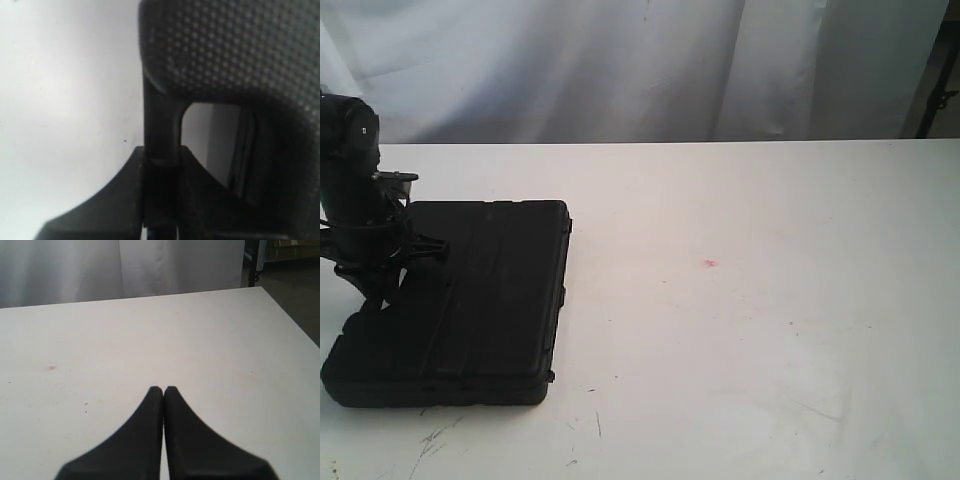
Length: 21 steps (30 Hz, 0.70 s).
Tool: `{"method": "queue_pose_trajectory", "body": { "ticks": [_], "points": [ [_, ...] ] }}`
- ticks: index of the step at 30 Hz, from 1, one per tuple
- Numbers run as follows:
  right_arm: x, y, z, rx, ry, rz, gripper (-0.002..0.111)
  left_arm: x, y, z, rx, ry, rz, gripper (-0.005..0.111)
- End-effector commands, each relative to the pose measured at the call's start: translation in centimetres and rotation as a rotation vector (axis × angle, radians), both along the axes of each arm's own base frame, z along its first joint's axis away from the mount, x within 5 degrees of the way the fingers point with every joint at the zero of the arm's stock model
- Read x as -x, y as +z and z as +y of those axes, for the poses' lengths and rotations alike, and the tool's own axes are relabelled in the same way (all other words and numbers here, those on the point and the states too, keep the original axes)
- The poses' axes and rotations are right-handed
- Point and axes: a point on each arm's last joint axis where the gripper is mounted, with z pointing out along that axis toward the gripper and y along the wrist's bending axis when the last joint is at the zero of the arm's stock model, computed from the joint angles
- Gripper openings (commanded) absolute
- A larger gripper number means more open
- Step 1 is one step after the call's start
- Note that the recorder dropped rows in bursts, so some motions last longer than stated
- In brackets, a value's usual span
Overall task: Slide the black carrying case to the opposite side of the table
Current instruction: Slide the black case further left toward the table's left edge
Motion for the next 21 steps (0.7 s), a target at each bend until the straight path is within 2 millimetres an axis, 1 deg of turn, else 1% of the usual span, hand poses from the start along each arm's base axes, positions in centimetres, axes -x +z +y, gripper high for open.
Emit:
{"method": "queue_pose_trajectory", "body": {
  "ticks": [1, 6, 8, 9, 12, 13, 14, 15, 17, 21],
  "points": [
    [0.0, -0.1, -0.1, 0.015, -0.006, -0.005, 0.000, 0.0, 1.1, 0.2, 0.015, 0.006, -0.026, 0.000],
    [0.0, -0.1, -0.1, 0.015, -0.006, -0.005, 0.000, -0.1, 1.1, 0.2, 0.018, 0.002, -0.041, 0.000],
    [0.0, -0.1, -0.1, 0.015, -0.006, -0.005, 0.000, -0.1, 1.1, 0.2, 0.018, -0.013, -0.040, 0.004],
    [0.0, -0.1, -0.1, 0.015, -0.006, -0.005, 0.000, -0.1, 1.1, 0.2, 0.019, -0.017, -0.039, 0.007],
    [0.0, -0.1, -0.1, 0.015, -0.006, -0.005, 0.000, -0.1, 1.2, 0.2, 0.019, -0.017, -0.043, 0.023],
    [0.0, -0.1, -0.1, 0.015, -0.006, -0.005, 0.000, -0.1, 1.3, 0.2, 0.019, -0.017, -0.046, 0.031],
    [0.0, -0.1, -0.1, 0.015, -0.006, -0.005, 0.000, -0.1, 1.3, 0.2, 0.019, -0.017, -0.046, 0.037],
    [0.0, -0.1, -0.1, 0.015, -0.006, -0.005, 0.000, -0.1, 1.7, 0.1, 0.026, -0.013, -0.054, 0.051],
    [0.0, -0.1, -0.1, 0.015, -0.006, -0.005, 0.000, -0.1, 2.0, 0.1, 0.030, -0.011, -0.063, 0.059],
    [0.0, -0.1, -0.1, 0.015, -0.006, -0.005, 0.000, 0.0, 3.7, 0.1, 0.033, -0.008, -0.105, 0.060]
  ]
}}
